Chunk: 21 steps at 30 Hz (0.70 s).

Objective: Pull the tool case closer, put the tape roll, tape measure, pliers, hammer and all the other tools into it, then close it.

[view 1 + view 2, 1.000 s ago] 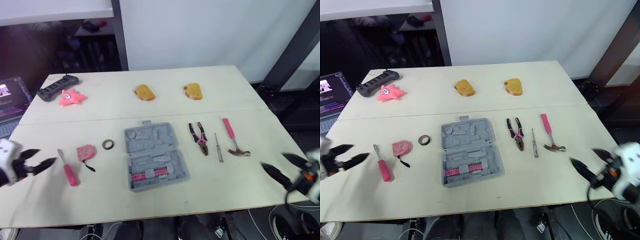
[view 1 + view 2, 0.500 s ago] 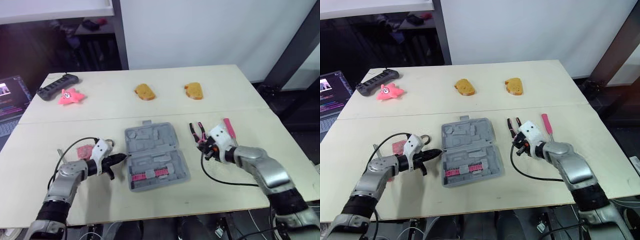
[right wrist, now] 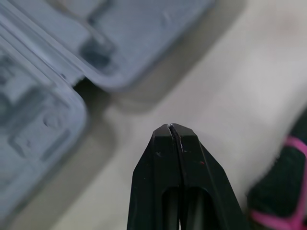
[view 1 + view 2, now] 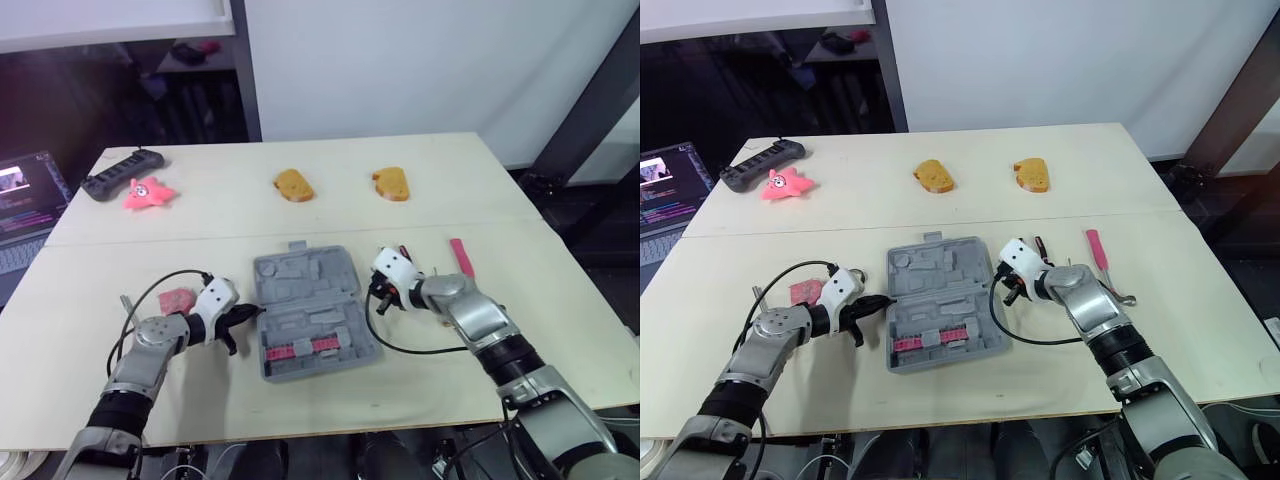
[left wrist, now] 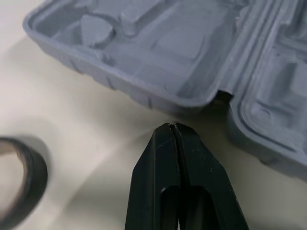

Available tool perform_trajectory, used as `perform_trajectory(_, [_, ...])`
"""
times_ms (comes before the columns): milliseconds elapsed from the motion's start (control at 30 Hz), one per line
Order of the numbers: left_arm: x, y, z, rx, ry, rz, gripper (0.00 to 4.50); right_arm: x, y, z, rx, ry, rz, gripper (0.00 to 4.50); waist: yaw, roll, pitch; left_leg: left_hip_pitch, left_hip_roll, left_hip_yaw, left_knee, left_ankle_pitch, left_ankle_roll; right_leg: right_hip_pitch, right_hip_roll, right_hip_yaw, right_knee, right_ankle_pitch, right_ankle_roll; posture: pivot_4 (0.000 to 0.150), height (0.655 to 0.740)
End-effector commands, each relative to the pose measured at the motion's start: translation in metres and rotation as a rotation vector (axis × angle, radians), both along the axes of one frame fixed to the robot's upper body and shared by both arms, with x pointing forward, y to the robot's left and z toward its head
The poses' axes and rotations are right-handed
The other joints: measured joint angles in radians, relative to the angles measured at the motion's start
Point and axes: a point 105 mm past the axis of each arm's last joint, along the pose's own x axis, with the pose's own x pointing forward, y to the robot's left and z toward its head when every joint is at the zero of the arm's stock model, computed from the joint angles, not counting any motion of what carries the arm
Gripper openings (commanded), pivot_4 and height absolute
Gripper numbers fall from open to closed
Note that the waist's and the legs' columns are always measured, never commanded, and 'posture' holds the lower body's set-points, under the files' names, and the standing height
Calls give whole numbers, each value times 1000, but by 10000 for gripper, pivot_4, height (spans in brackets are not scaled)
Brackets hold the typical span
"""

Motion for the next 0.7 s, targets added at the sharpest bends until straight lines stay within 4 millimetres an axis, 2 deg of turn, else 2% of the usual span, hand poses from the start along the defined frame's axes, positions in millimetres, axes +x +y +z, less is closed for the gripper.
perform_trajectory(33, [-4,-7,-11,25,38,-23,0,-11,24,0,9,30,100,212,0,2,-1,0,0,0,0,0,0,0,0,0,0,0,0,1500,7400])
perform_trajectory(300, [-15,-11,-9,5,55,-72,0,-38,50,3,32,91,160,212,-3,2,-2,0,0,-1,0,0,0,0,0,0,1,0,0,1500,7400])
perform_trajectory(500, [-45,-13,-18,-13,129,-127,0,-55,51,2,11,102,170,212,-6,3,-2,0,0,-1,0,0,1,-1,0,0,1,0,0,1500,7400])
perform_trajectory(700, [-84,-2,-35,-6,216,-110,0,-87,41,-6,5,163,147,212,-5,4,-4,0,0,-1,0,-1,1,0,0,0,0,0,0,1500,7400])
